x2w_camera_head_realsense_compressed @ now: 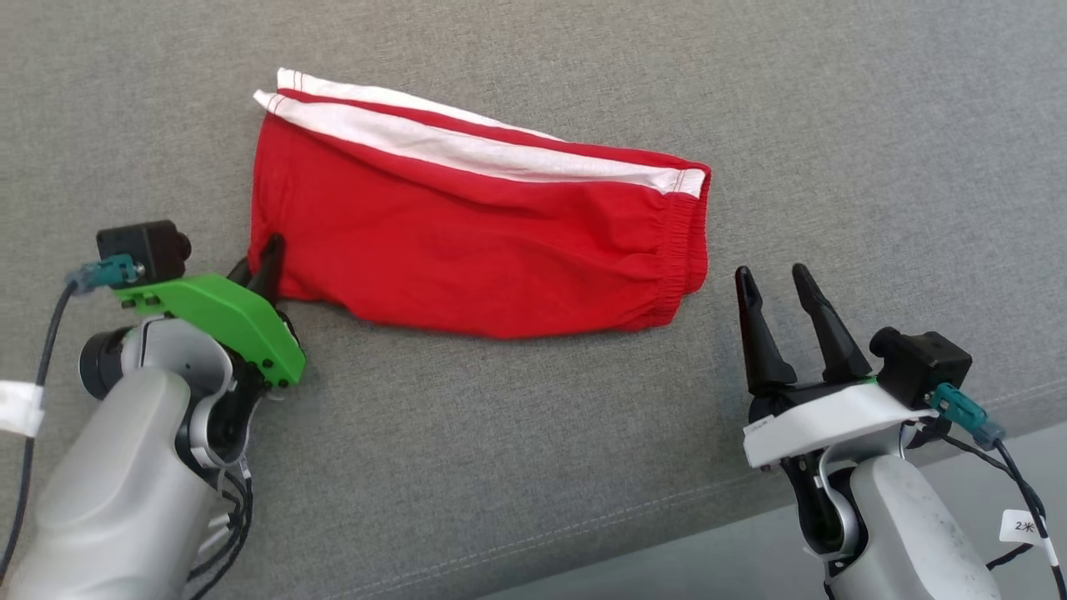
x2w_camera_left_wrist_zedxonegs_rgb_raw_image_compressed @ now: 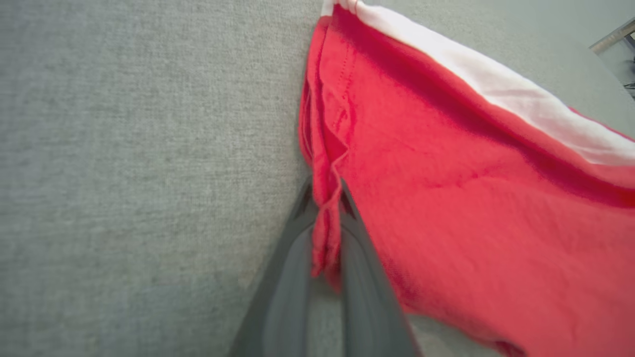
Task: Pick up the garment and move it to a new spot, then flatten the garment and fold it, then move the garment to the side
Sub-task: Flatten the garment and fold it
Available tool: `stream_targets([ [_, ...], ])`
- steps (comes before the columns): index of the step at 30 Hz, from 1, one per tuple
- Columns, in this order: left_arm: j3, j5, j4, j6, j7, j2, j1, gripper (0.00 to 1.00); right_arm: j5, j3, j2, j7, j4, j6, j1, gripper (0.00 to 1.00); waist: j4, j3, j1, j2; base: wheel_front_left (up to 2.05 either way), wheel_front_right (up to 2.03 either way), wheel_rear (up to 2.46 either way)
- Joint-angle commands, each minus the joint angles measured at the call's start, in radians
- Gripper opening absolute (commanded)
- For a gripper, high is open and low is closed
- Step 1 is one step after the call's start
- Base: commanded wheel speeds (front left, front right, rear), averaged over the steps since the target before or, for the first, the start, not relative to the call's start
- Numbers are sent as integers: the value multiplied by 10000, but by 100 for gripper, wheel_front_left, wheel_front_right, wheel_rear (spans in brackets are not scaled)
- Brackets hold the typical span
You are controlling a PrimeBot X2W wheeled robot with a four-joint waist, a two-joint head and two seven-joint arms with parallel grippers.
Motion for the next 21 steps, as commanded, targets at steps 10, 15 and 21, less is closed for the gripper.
stream_targets([
  [10, 79, -13, -2274, 910, -1115, -66, 2372, 0, -772, -705, -25, 80, -55, -4, 589, 100, 882, -722, 0, 0, 0, 0, 0],
  [15, -43, -29, -3156, 1385, -1293, -231, 3274, 0, -1173, -973, -23, 516, -340, -4, 897, 100, 1381, -1063, 0, 0, 0, 0, 0],
  [21, -194, -77, -3329, 1427, -1285, -400, 3520, 100, -1361, -1194, -29, 966, -769, -4, 1143, 100, 1769, -1305, 0, 0, 0, 0, 0],
])
